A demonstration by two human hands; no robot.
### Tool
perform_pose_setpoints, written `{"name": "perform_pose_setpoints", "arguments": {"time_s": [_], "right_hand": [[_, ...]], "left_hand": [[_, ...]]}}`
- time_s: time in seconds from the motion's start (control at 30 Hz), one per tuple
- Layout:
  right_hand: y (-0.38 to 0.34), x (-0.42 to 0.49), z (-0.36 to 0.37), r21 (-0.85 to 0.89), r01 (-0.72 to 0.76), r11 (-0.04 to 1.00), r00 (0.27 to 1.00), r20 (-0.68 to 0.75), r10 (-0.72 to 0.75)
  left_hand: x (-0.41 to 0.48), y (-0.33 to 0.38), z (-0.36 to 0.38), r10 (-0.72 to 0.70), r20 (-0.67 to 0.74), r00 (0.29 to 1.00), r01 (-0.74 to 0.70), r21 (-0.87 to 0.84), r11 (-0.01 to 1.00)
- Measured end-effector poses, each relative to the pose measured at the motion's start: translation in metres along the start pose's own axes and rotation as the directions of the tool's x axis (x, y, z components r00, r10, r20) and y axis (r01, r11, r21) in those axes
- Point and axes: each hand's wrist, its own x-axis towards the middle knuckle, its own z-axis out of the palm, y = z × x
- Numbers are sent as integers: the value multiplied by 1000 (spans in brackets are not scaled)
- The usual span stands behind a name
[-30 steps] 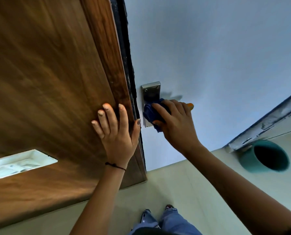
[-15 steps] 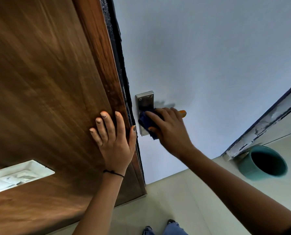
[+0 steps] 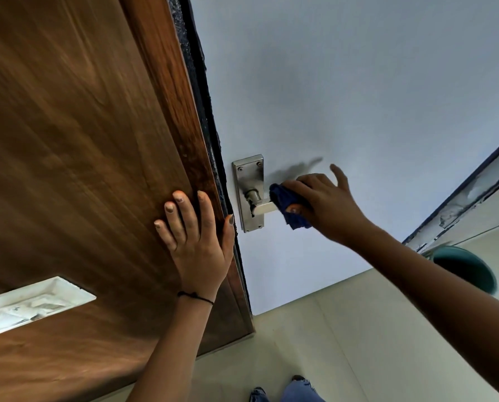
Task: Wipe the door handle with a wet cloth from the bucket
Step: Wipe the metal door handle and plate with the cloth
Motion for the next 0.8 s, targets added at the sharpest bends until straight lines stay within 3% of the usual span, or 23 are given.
{"name": "perform_pose_setpoints", "arguments": {"time_s": [0.23,0.37,0.57,0.73,0.8], "right_hand": [[-23,0,1,88,-8,996,1000,-9,9],[-57,5,15,21,101,995,992,-73,-100],[-38,5,9,-23,129,991,989,-70,-130],[5,6,-6,59,-35,998,993,111,28],[25,5,-8,228,-151,962,980,164,115]], "left_hand": [[1,1,-3,18,12,1000,-18,-7,1000],[0,-1,-5,25,33,999,-25,7,1000],[0,-3,-6,35,45,998,-36,8,999],[0,-7,-5,63,42,997,-63,10,998],[0,-6,-4,58,36,998,-59,17,998]]}}
